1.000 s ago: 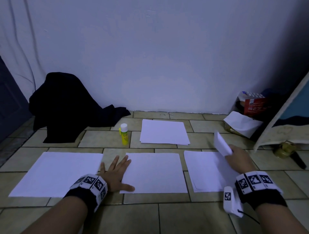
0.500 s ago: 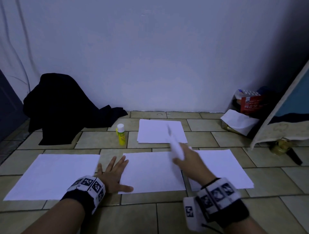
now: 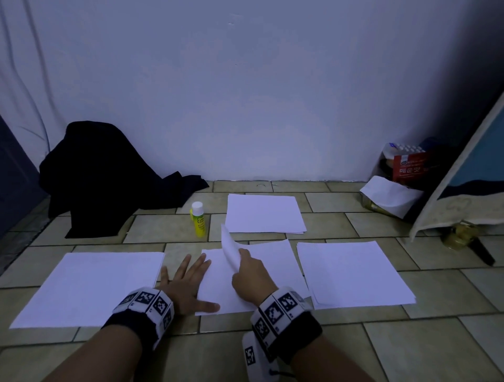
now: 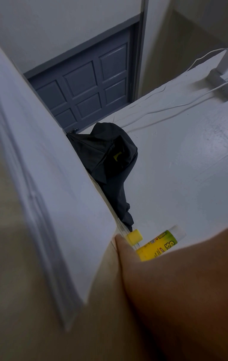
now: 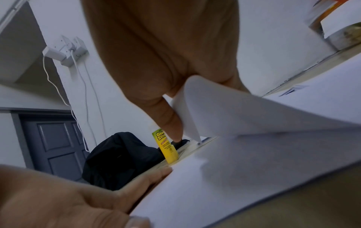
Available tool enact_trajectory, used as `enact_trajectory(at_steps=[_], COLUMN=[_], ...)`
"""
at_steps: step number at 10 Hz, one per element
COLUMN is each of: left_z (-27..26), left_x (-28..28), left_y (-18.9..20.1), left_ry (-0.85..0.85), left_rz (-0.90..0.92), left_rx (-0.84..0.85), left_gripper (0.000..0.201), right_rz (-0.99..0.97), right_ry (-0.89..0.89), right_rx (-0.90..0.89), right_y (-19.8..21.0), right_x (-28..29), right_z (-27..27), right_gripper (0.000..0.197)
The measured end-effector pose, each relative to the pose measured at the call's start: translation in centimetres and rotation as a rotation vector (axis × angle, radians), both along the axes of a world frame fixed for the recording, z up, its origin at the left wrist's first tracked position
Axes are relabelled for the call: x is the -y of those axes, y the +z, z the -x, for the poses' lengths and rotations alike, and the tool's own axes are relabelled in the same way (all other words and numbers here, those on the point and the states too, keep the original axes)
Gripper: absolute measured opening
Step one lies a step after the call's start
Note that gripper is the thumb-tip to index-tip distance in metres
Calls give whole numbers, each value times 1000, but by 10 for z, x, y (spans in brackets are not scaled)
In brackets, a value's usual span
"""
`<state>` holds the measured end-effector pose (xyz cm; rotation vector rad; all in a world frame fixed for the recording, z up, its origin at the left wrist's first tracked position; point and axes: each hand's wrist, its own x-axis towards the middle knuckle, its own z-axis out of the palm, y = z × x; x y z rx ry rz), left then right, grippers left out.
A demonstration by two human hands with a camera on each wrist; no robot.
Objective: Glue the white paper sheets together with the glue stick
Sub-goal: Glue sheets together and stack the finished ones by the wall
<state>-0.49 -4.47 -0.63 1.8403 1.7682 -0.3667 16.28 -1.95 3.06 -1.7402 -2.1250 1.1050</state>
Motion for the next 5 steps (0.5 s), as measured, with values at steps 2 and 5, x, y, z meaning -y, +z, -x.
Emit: enact_trajectory(at_steps=[2, 5], left_z=[0, -1], left_x=[-2, 0], left_y=[0, 0], left_ry=[-2, -2], left_rz=[9, 0], left_rx=[3, -6], left_gripper=[164, 165], right_rz=[-10, -4], right_ry=[-24, -57], right_rx=[-4, -14], right_y=[2, 2], right_x=[4, 7], right_z=[7, 10], right_gripper=[50, 51])
